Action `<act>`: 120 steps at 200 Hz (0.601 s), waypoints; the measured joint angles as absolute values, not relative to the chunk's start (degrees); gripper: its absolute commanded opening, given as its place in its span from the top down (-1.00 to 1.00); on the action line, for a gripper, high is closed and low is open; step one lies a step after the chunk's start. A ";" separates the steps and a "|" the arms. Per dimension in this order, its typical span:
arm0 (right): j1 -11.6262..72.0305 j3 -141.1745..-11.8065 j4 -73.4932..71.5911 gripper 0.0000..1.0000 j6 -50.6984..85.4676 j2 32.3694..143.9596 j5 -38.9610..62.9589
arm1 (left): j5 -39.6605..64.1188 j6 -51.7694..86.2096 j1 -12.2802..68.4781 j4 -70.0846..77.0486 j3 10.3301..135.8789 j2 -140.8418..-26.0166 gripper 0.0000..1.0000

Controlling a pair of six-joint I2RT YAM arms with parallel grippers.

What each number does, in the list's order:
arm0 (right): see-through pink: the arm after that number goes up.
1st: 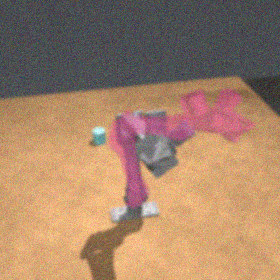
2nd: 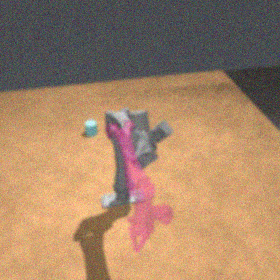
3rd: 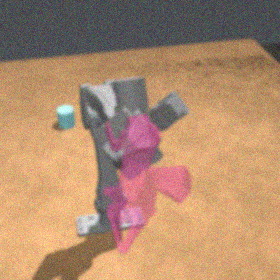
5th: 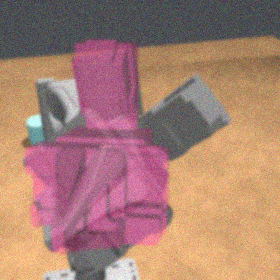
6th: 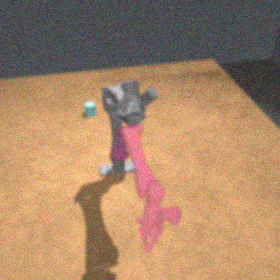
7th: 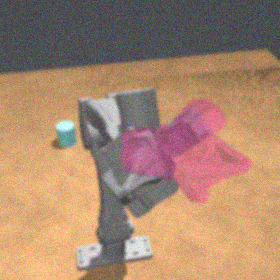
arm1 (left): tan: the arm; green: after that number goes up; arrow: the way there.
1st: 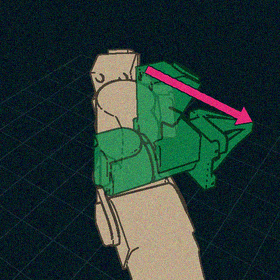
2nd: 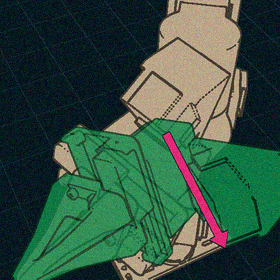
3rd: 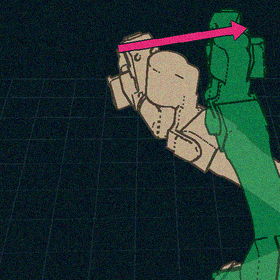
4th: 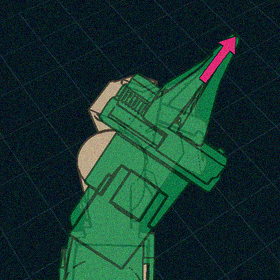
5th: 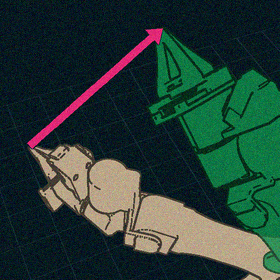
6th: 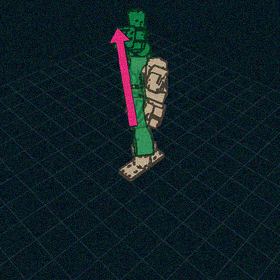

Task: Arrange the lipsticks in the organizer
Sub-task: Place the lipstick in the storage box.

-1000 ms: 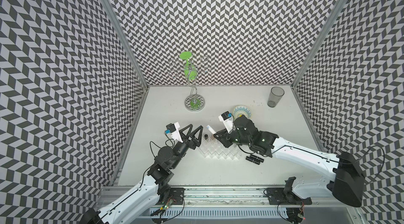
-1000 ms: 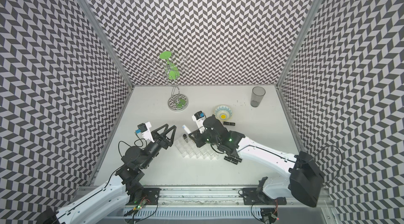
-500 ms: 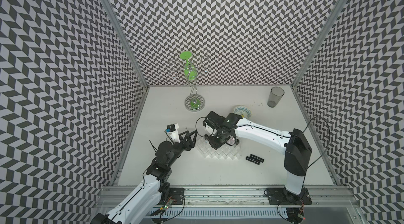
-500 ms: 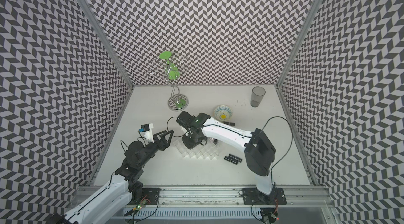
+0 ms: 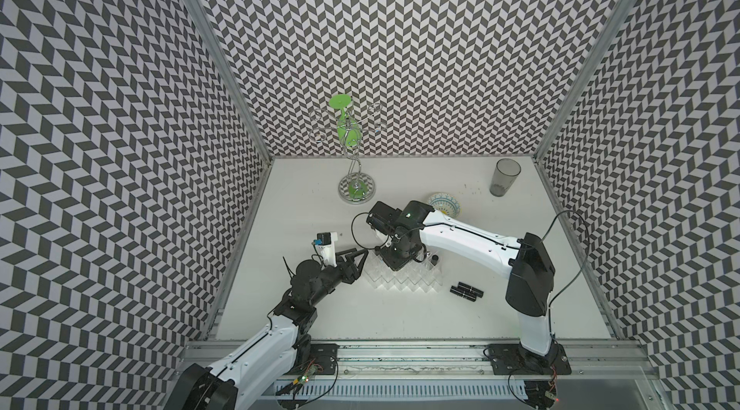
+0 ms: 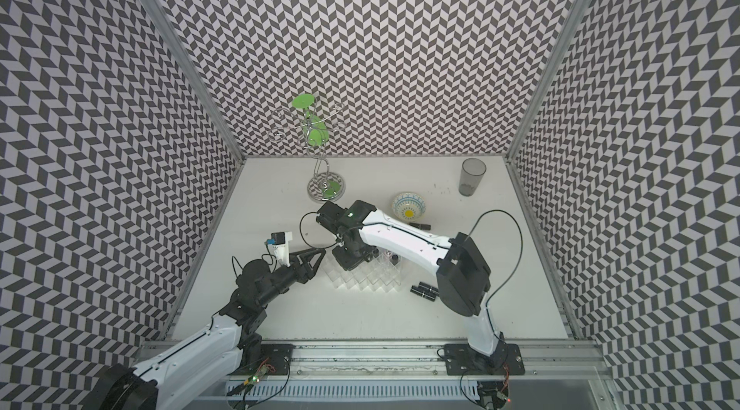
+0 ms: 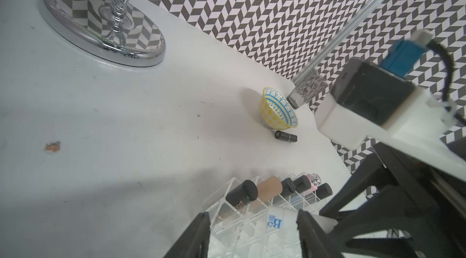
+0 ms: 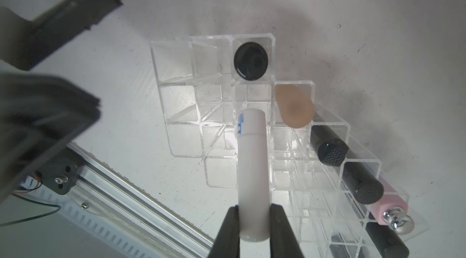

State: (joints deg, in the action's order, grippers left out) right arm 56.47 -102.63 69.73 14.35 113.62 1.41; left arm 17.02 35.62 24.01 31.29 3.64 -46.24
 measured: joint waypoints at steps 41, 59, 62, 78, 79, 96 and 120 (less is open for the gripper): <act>56.47 -108.92 71.24 0.73 13.43 116.77 1.54 | 14.52 35.40 24.73 31.20 3.49 -43.68 0.12; 56.51 -113.19 72.75 0.73 13.02 118.76 1.93 | 14.20 34.98 24.73 31.27 3.49 -44.88 0.03; 56.51 -113.89 72.93 0.73 12.93 119.13 2.04 | 14.20 34.85 24.73 31.29 3.49 -45.28 0.01; 56.62 -116.42 73.45 0.73 12.75 120.66 2.20 | 14.39 34.59 24.73 31.42 3.49 -47.13 -0.03; 56.62 -116.46 73.47 0.73 12.75 120.73 2.20 | 14.39 34.59 24.73 31.42 3.49 -47.20 -0.03; 56.88 -116.64 74.08 0.74 12.58 121.23 2.24 | 14.24 34.20 24.73 31.62 3.49 -47.83 -0.07; 57.19 -116.64 75.00 0.74 12.40 121.32 2.52 | 13.65 34.04 24.73 32.16 3.49 -47.94 -0.06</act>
State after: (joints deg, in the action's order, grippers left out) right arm 57.19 -116.64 75.00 12.40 121.32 2.52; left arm 13.65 34.04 24.73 32.16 3.49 -47.94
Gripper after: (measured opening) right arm 0.199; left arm 0.533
